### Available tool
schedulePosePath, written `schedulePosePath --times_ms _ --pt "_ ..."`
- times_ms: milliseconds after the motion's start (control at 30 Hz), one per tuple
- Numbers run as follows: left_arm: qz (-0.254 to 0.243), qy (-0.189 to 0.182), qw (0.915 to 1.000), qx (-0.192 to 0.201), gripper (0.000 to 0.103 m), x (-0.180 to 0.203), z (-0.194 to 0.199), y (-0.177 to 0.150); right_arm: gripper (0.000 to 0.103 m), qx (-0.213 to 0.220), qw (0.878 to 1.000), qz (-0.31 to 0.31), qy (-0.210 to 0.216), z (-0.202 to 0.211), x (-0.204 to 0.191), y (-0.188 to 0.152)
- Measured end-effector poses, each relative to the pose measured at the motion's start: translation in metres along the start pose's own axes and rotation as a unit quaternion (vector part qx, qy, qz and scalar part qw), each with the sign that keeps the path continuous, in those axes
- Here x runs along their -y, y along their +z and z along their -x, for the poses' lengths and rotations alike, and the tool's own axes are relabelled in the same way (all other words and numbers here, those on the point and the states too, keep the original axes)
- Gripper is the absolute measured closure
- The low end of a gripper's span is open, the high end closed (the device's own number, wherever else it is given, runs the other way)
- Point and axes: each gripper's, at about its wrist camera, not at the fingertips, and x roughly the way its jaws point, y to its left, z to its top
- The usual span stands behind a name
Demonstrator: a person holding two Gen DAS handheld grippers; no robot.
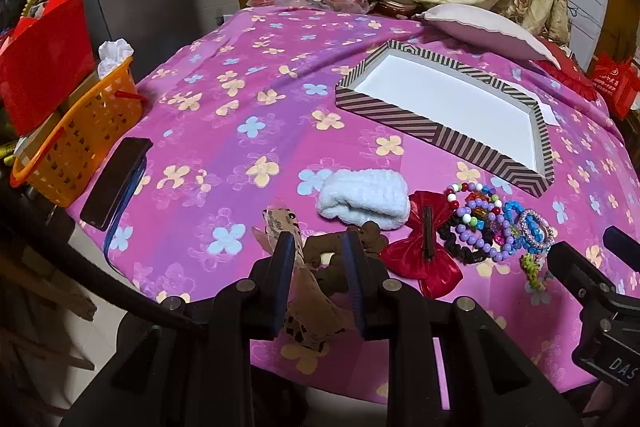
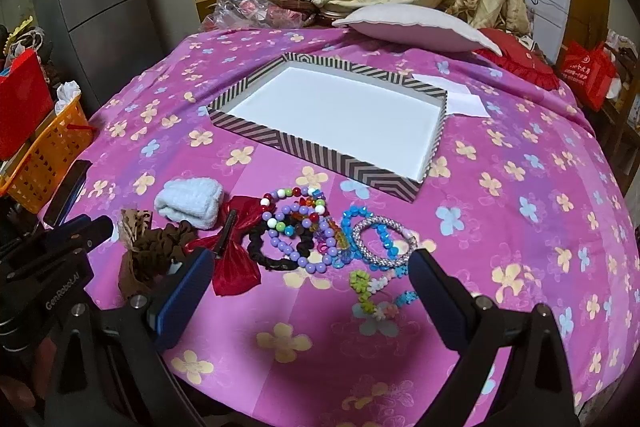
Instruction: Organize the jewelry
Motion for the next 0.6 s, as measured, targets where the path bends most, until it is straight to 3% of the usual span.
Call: schedulePosePath --times_ms 600 --pt "0.004 -0.001 0.9999 -0.011 0.057 -0.0001 -0.004 -0.0018 0.004 -0.007 1.0 0.002 0.003 -0.0018 -0.0014 -0.0018"
